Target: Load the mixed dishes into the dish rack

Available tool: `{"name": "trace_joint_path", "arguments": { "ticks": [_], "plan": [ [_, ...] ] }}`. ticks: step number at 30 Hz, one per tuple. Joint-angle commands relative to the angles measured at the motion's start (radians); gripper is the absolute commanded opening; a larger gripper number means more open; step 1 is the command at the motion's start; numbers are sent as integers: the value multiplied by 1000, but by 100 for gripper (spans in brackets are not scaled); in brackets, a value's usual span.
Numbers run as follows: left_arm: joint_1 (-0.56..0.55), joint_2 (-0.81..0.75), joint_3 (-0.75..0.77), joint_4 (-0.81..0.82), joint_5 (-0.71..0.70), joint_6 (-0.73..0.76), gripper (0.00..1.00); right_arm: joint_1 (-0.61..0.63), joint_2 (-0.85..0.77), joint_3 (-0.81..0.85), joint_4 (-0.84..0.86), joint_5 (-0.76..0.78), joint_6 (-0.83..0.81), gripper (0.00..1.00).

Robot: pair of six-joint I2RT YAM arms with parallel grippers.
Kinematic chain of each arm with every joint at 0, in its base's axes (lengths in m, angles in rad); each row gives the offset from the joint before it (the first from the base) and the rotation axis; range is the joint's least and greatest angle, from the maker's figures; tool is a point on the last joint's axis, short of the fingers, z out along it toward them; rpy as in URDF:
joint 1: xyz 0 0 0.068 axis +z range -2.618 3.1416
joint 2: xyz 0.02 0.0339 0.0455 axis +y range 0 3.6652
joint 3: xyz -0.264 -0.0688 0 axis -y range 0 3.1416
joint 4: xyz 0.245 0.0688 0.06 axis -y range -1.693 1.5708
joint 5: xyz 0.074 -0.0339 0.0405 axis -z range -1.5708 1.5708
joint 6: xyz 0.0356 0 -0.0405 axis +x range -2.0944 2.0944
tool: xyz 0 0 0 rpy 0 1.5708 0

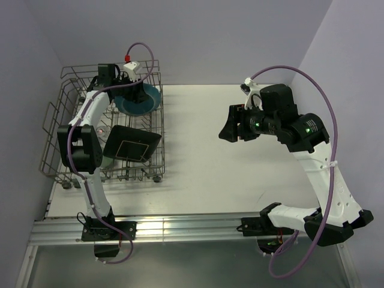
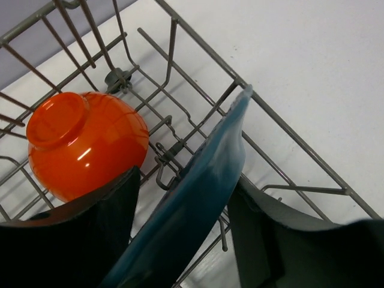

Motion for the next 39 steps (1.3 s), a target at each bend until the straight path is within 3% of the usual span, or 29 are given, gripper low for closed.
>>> {"name": "trace_joint_path", "arguments": {
  "ticks": [1, 2, 3, 4, 18, 27, 33, 39],
  "plan": [
    [-3, -52, -39, -57, -37, -39, 67, -10, -9, 39, 7, -17, 2, 66],
    [-3, -56, -52, -51, -37, -45, 80, -10, -9, 37, 6, -21, 2, 66],
    [0, -66, -58, -44, -37, -48, 84, -11, -9, 36, 6, -24, 4, 66],
    [2, -72, -63, -31, -36, -51, 99, -12, -9, 34, 6, -28, 4, 66],
    [34, -221, -146, 145, -79, -160, 99, -19, -9, 31, 7, -48, 11, 66],
    [39, -250, -126, 99, -74, -161, 99, -24, -10, 22, 15, -64, 22, 66],
    [39, -336, -204, 90, -82, -175, 99, -25, -5, 5, 7, -48, 36, 66],
    [65, -500, -336, 174, -180, -253, 99, -25, -24, -47, 36, -25, 59, 66]
  ]
}}
